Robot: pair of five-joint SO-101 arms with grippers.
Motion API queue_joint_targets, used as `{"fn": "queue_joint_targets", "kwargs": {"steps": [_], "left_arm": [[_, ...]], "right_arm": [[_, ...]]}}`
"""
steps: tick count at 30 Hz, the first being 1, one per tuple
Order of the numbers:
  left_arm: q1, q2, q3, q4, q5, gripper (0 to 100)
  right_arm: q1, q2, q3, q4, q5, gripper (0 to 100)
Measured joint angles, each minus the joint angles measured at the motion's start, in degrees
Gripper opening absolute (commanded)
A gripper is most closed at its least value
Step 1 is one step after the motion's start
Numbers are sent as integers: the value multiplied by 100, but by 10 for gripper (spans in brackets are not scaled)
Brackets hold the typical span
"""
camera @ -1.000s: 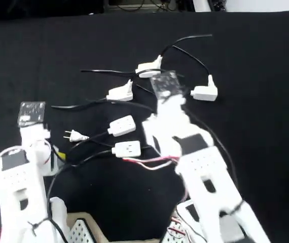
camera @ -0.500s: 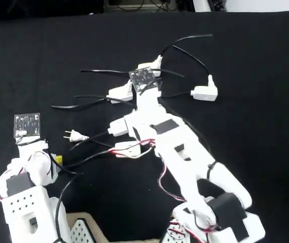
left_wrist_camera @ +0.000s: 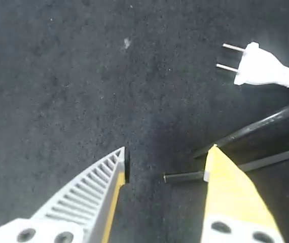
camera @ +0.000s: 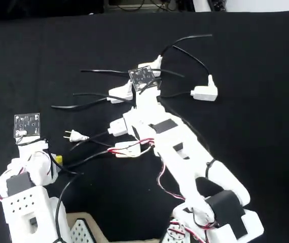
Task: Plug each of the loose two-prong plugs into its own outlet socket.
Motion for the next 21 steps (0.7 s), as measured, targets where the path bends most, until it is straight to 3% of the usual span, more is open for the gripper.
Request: {"fn": "queue_joint_targets", "kwargs": {"steps": [7, 21], "left_arm": [[0, -53, 79, 0, 0, 257], [0, -53, 79, 0, 0, 257]], "right_arm": [[-316, 0, 0, 0, 0, 12], [-141, 0, -9, 105, 141, 12]]}}
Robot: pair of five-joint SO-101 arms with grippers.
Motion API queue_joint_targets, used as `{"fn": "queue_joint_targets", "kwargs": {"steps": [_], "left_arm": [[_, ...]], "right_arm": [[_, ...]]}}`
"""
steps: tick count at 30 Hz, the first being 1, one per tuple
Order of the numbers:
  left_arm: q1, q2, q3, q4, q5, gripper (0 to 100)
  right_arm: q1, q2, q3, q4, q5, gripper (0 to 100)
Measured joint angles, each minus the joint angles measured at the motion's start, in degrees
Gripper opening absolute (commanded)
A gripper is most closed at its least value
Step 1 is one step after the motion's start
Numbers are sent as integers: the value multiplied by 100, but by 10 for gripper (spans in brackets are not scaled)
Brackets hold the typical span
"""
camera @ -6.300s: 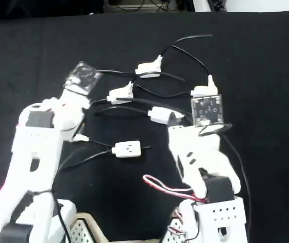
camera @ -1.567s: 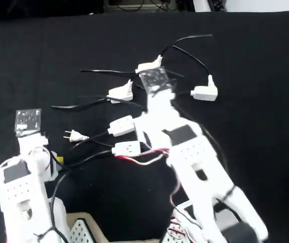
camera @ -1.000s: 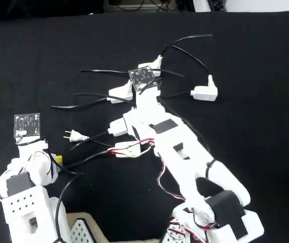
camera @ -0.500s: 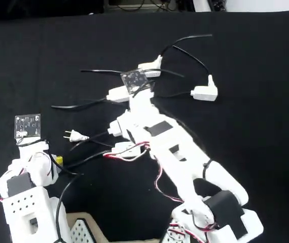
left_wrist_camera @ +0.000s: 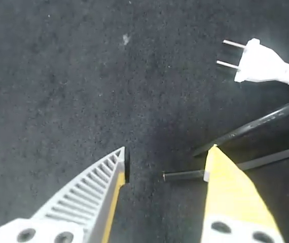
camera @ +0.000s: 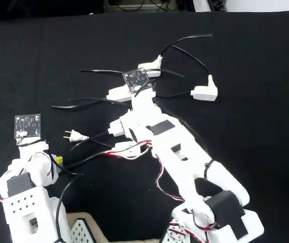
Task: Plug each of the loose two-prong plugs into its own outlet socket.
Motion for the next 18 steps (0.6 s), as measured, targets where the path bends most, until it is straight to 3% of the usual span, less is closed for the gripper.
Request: {"fn": "queue_joint_targets", "kwargs": {"steps": [18], "left_arm": [[0, 0, 0, 0, 0, 257]], "right_arm": [[185, 563, -193, 9, 0, 12]]}}
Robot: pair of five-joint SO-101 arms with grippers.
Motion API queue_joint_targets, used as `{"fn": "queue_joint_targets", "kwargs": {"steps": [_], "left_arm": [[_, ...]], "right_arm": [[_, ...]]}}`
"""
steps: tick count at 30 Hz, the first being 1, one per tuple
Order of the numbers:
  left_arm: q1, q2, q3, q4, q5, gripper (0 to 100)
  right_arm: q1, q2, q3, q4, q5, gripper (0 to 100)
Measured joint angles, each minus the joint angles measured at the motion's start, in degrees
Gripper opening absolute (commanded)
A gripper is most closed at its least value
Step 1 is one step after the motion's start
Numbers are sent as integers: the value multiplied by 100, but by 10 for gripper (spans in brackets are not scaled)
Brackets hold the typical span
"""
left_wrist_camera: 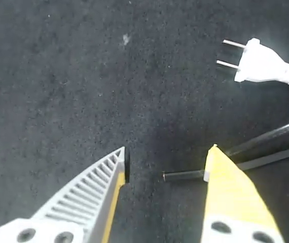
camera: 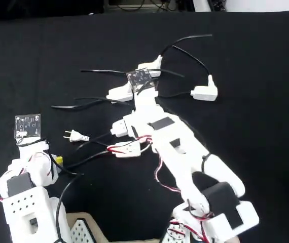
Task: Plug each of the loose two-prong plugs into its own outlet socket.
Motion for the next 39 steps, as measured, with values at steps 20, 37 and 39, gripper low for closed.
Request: {"fn": "queue_joint_targets", "kwargs": {"steps": [20, 37, 39], "left_arm": [[0, 0, 0, 0, 0, 257], [0, 0, 88, 0, 0, 257], [0, 0, 88, 0, 0, 257]], "right_arm": [[-114, 765, -448, -26, 747, 12], [1231, 1284, -1495, 18, 774, 13], [1459, 1565, -1873, 18, 774, 13]]}}
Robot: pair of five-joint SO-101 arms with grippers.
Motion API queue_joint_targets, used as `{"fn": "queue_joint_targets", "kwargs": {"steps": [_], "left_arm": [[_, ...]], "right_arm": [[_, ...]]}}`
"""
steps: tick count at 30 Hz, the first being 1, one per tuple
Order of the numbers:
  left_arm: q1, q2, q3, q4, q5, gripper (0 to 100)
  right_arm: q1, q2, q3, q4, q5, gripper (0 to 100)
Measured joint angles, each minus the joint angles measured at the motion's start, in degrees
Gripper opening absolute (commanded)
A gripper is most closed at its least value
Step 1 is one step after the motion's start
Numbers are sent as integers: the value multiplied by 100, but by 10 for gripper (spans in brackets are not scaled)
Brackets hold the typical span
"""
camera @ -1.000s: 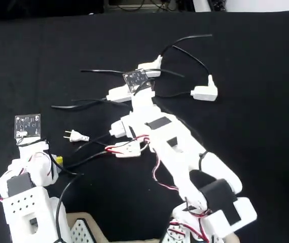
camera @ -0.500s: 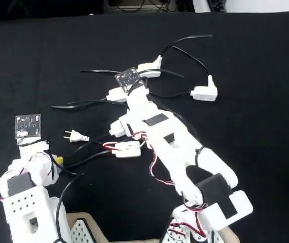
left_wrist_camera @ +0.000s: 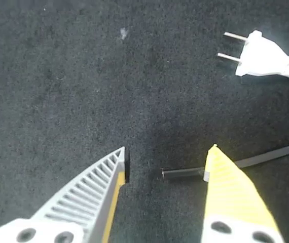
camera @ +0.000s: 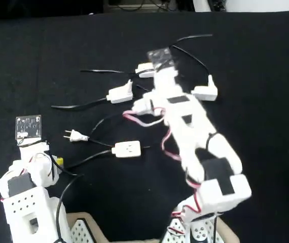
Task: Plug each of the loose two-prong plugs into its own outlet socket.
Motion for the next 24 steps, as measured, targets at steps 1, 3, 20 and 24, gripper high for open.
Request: {"fn": "queue_joint_targets", "kwargs": {"steps": [1, 3, 20, 24], "left_arm": [[0, 0, 0, 0, 0, 257], [0, 0, 0, 0, 0, 257], [0, 0, 18, 0, 0, 257], [0, 0, 18, 0, 0, 257]], "right_arm": [[105, 158, -211, 0, 0, 13], [264, 510, -677, 0, 0, 13], [519, 1714, -2778, 1196, 0, 211], [343, 1134, -2787, 2154, 0, 208]]}}
